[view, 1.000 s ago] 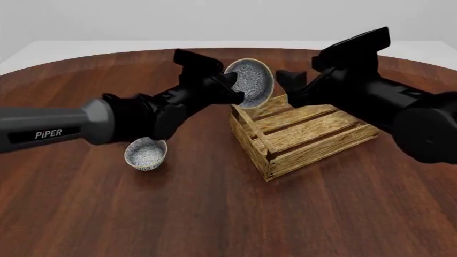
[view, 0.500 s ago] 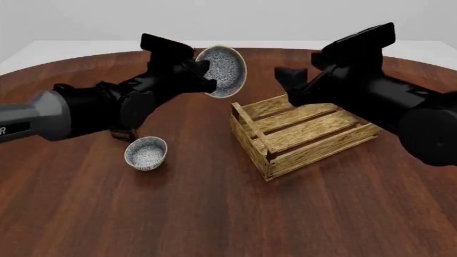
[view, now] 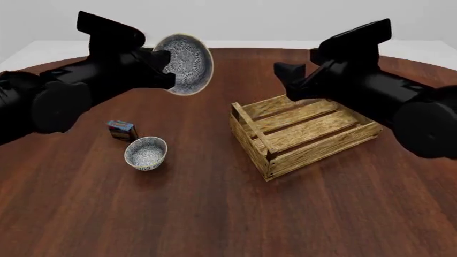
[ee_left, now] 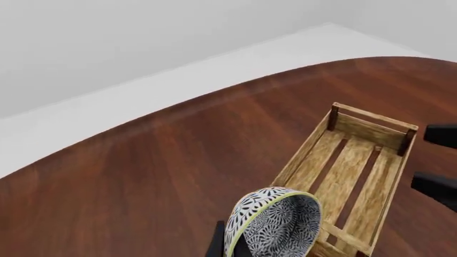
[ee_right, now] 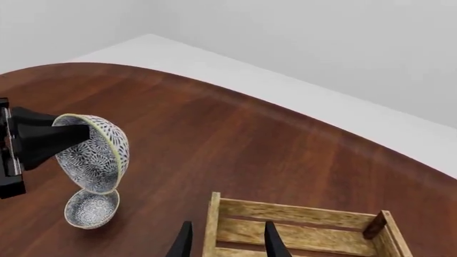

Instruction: Stack the right bowl on the left bowl and place them in the tray.

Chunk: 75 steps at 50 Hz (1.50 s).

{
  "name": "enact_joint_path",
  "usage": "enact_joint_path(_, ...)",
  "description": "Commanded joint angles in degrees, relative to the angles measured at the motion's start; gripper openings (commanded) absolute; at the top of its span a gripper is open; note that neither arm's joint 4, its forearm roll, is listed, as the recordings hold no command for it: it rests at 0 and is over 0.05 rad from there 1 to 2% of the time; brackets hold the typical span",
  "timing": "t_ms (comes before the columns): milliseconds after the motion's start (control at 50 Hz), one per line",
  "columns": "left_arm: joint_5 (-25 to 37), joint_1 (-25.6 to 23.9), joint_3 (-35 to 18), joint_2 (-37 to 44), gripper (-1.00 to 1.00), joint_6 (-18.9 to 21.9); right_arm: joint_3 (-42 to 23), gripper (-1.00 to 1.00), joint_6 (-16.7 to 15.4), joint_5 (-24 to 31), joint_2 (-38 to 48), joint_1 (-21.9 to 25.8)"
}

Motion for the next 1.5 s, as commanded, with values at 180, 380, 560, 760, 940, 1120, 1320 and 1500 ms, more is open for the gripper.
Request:
enact_joint_path(180,12.4,3.6,3.3,-8.9,-1.00,-1.3,-0.9,1.00,-0.4,-0.6,2.2,-0.8)
enact_joint_path(380,20.0,5.4,2.3,-9.3,-1.00,-3.5,-1.0,1.00,-1.0,-1.0,3.0,-1.2)
enact_joint_path(560,24.1,3.3,3.2,-9.9,-1.00,-11.9,-0.9,1.00,-1.5,-1.6,3.9,-0.8)
enact_joint_path(760,25.5,4.1,3.7,-11.8,-1.00,-14.1,-0.9,1.00,-1.5,-1.7,4.1,-0.9)
enact_joint_path(940,25.5,4.1,3.7,-11.8,-1.00,-14.1,-0.9,1.00,-1.5,-1.7,4.1,-0.9)
enact_joint_path(1120,25.5,4.1,3.7,-11.8,-1.00,-14.1,-0.9,1.00,-1.5,-1.7,4.1,-0.9)
enact_joint_path(1320,24.5,5.0,4.8,-9.8,-1.00,-16.1,-0.7,1.00,-1.5,-1.6,3.8,-0.8)
enact_joint_path(1500,23.0,6.1,6.1,-7.2,-1.00,-17.8,-0.7,1.00,-1.5,-1.6,3.8,-0.8)
